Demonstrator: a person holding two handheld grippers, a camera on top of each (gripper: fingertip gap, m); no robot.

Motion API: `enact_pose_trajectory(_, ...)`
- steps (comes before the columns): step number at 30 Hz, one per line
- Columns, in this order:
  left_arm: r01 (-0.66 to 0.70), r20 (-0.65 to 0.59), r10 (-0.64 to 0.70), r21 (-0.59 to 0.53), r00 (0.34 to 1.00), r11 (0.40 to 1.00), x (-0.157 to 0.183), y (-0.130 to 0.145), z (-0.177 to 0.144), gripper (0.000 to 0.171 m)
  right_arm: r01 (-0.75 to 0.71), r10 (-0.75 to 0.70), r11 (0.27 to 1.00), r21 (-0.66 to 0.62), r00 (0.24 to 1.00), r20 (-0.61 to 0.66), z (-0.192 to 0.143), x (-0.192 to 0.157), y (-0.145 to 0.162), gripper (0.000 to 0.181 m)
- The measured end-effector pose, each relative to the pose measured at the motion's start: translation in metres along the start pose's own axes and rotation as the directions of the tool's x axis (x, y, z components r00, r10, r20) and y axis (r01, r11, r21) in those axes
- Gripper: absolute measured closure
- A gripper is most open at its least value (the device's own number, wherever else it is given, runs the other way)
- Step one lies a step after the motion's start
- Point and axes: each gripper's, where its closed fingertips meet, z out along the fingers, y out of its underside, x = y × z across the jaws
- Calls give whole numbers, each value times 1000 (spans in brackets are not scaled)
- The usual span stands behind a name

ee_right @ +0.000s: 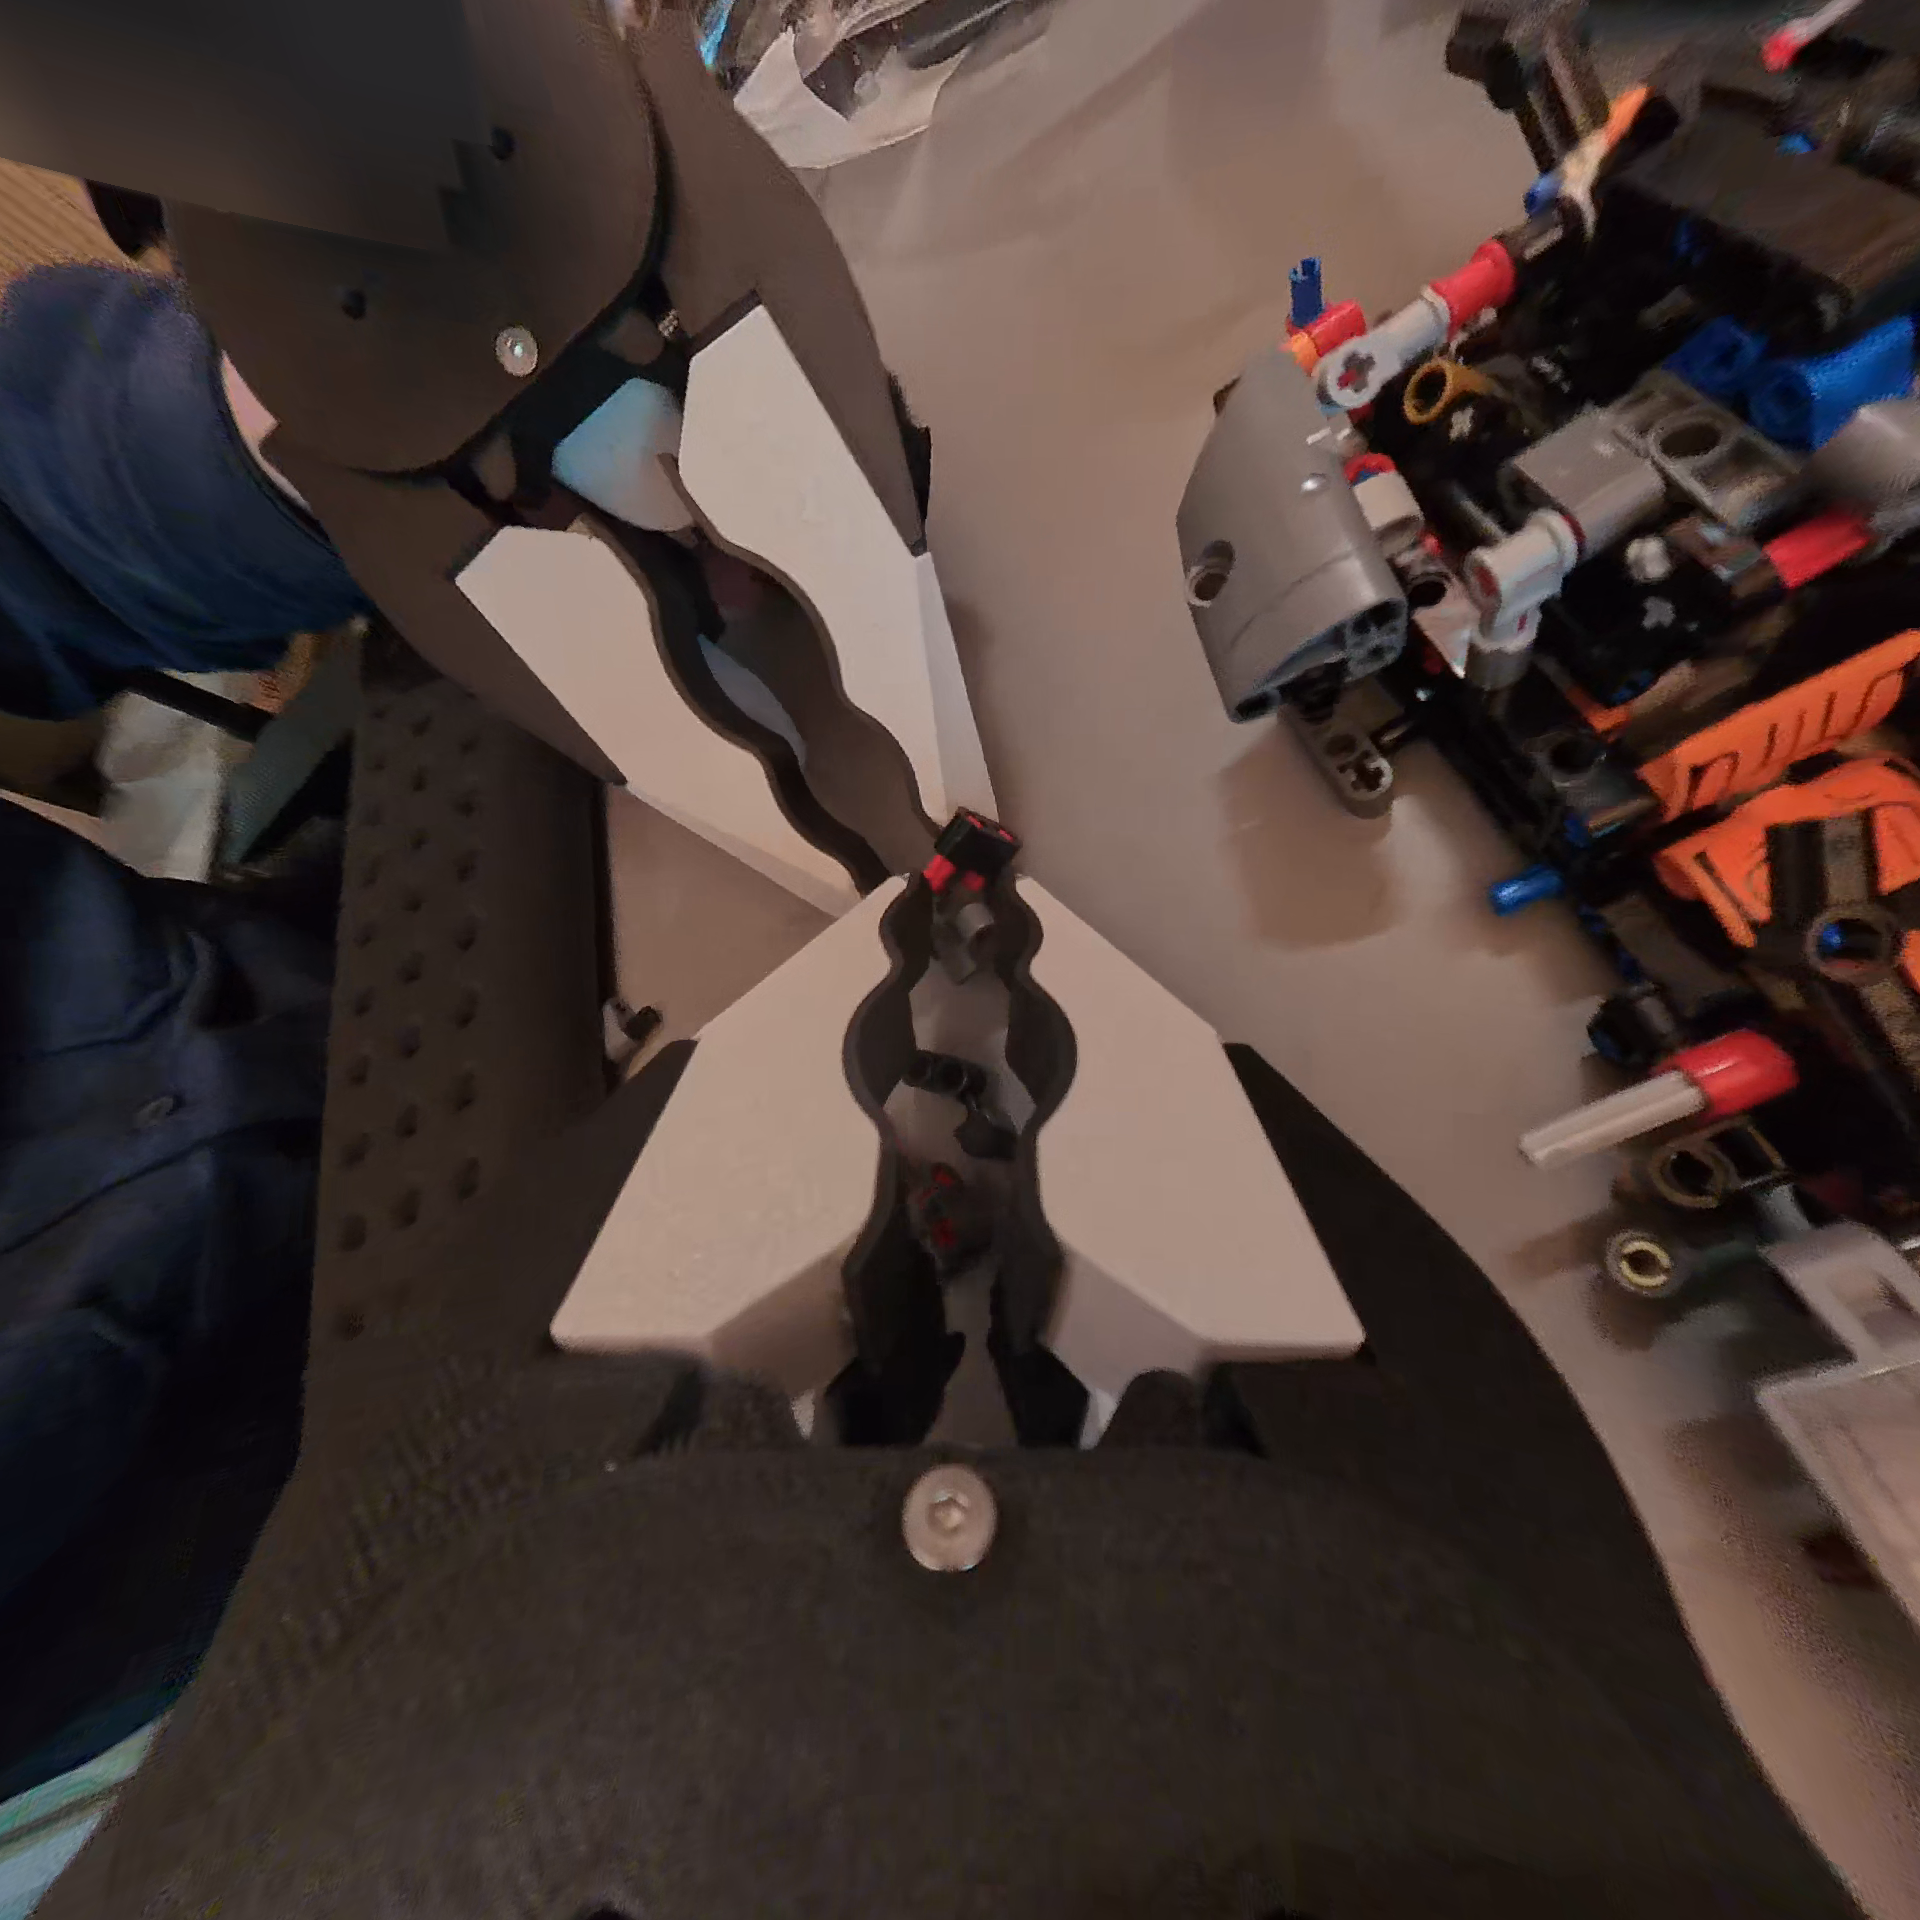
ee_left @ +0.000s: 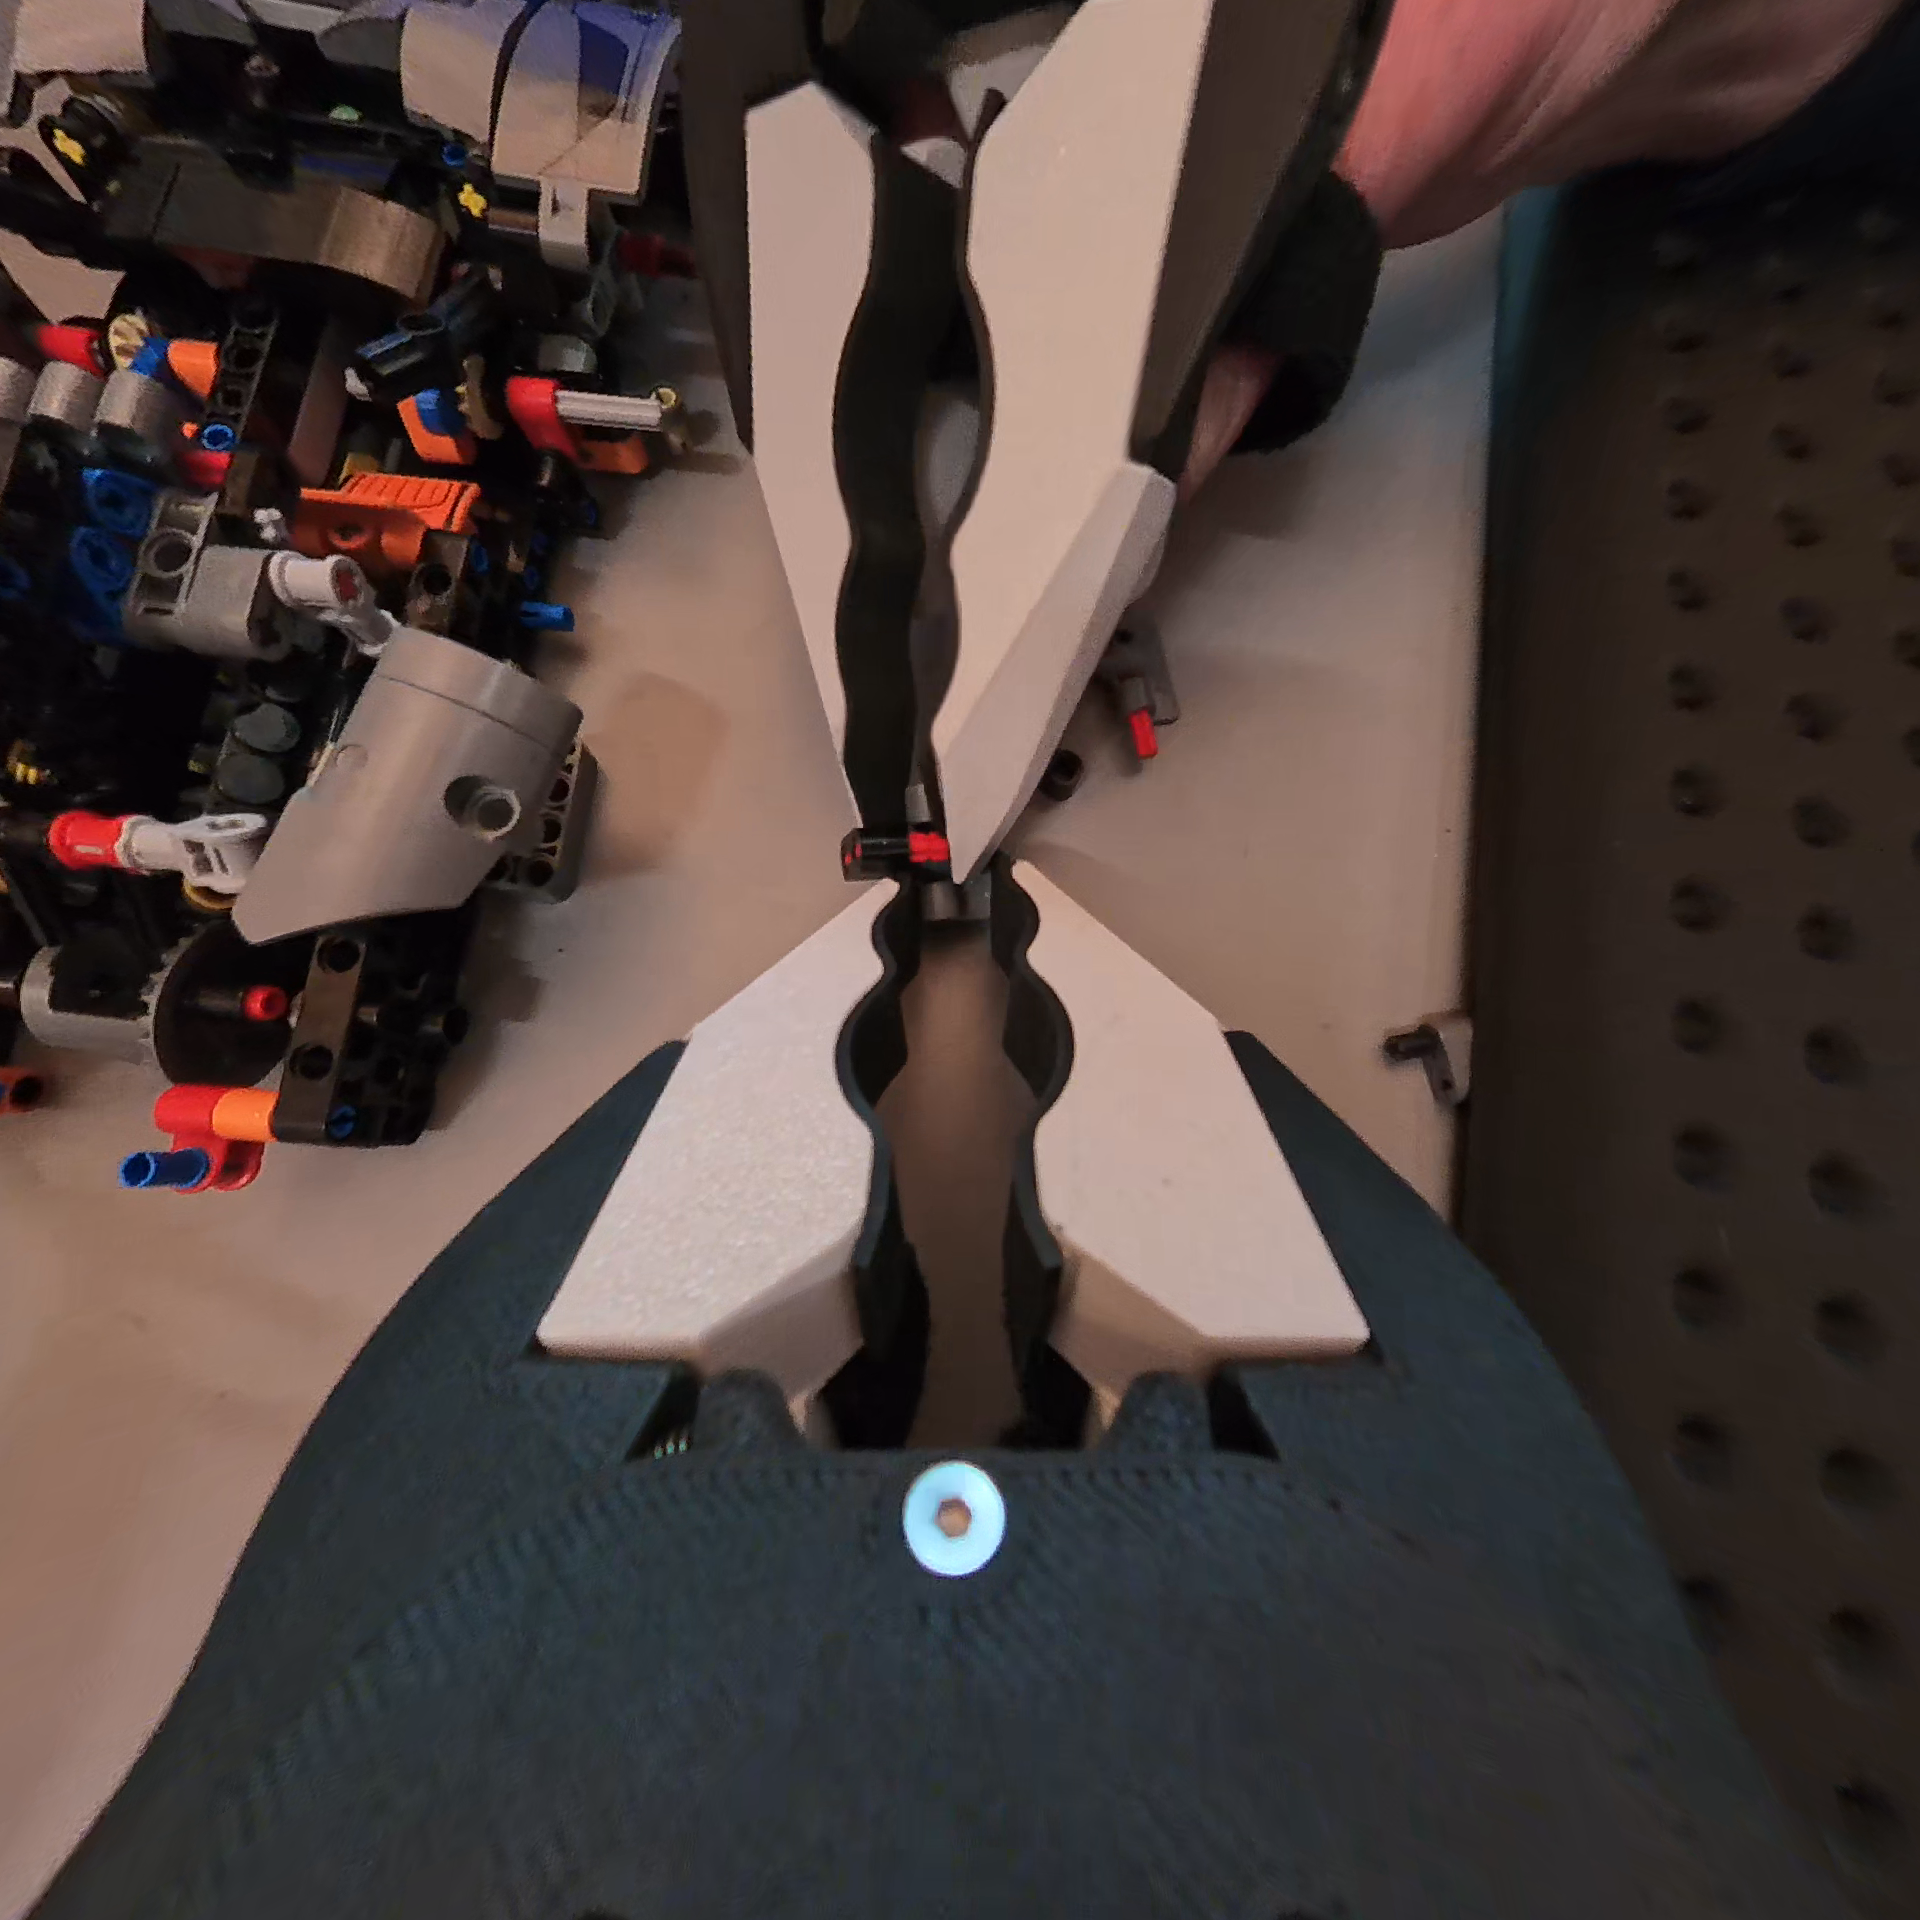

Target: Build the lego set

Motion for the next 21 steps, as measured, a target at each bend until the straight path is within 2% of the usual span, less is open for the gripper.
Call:
enact_pose_trajectory(4,25,-22,-24,11,999,1000,-1,1,-1,161,190,-195,980,-52,975,-111,1,1,-1,172)
enact_pose_trajectory(6,24,-21,-24,10,1000,1000,-2,1,-1,161,293,-304,952,-88,938,-164,1,2,-1,172)
enact_pose_trajectory(11,20,-16,-20,6,1000,1000,-3,2,-1,162,443,-472,881,-167,845,-252,1,2,-2,172)
enact_pose_trajectory(13,27,-17,-27,8,999,1000,-3,3,-2,163,372,-391,920,-122,894,-219,2,2,-3,172)
enact_pose_trajectory(16,26,-16,-26,9,1000,1000,-3,2,-2,162,158,-159,987,-21,983,-95,2,2,-4,172)
enact_pose_trajectory(19,8,2,-8,5,1000,1000,-3,2,-2,161,25,-24,999,22,999,-21,1,2,-5,172)
enact_pose_trajectory(20,0,13,0,2,1000,1000,-3,2,0,169,-12,12,999,37,1000,-1,1,1,-7,181)
enact_pose_trajectory(21,-17,33,17,-11,999,1000,-5,2,0,168,-46,45,998,43,999,21,1,2,-7,181)
